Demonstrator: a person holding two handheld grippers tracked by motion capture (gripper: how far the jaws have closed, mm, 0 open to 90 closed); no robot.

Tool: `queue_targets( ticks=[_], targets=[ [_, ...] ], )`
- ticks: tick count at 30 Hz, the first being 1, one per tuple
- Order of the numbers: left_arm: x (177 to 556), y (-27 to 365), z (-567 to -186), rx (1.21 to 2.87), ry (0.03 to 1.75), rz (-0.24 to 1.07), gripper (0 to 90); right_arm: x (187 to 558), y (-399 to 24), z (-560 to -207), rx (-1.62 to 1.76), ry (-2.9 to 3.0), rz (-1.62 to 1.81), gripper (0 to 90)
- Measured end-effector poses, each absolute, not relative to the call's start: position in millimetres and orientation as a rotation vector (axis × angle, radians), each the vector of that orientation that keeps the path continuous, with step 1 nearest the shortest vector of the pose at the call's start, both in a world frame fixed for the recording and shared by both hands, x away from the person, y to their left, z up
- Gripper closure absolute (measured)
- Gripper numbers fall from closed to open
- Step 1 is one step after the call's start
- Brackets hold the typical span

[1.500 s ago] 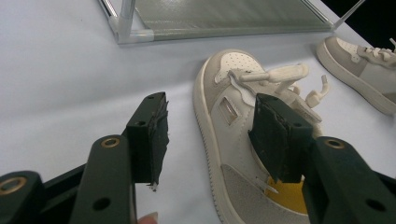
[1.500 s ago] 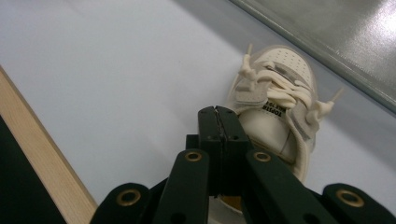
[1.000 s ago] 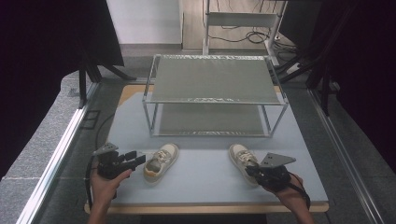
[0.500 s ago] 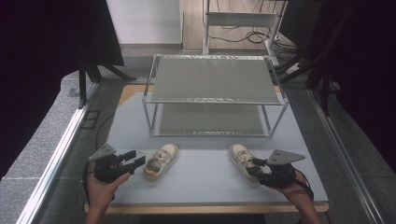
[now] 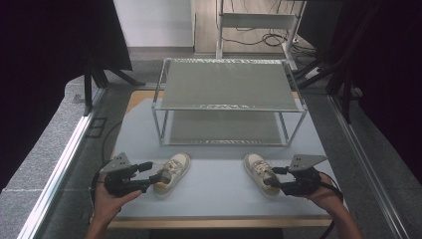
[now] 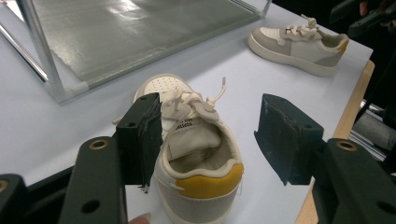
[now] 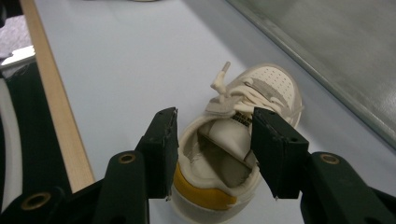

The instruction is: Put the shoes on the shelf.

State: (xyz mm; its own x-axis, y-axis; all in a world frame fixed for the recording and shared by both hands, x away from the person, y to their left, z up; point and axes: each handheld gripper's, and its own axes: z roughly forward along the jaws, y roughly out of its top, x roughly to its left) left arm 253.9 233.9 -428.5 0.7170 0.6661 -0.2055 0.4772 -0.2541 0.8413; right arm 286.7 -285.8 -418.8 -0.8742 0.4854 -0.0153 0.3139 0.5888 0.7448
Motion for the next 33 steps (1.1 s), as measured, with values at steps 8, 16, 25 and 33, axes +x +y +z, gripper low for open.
queue_targets(
  ticks=[8,16,25,33],
  targets=[
    [260,220,-430,2.045,0.783,0.249,40.4,289,-281,-408,0.59,2.653,1.108,51.7],
    [267,204,-428,2.185,0.651,0.212,41.2,295,-281,-418,0.56,2.718,1.096,52.3],
    [274,202,-437,2.368,0.497,0.111,41.5,300,-283,-425,0.511,2.803,1.062,52.5],
    [288,196,-443,2.505,0.383,0.055,44.4,307,-272,-438,0.42,2.945,0.918,55.9]
  ],
)
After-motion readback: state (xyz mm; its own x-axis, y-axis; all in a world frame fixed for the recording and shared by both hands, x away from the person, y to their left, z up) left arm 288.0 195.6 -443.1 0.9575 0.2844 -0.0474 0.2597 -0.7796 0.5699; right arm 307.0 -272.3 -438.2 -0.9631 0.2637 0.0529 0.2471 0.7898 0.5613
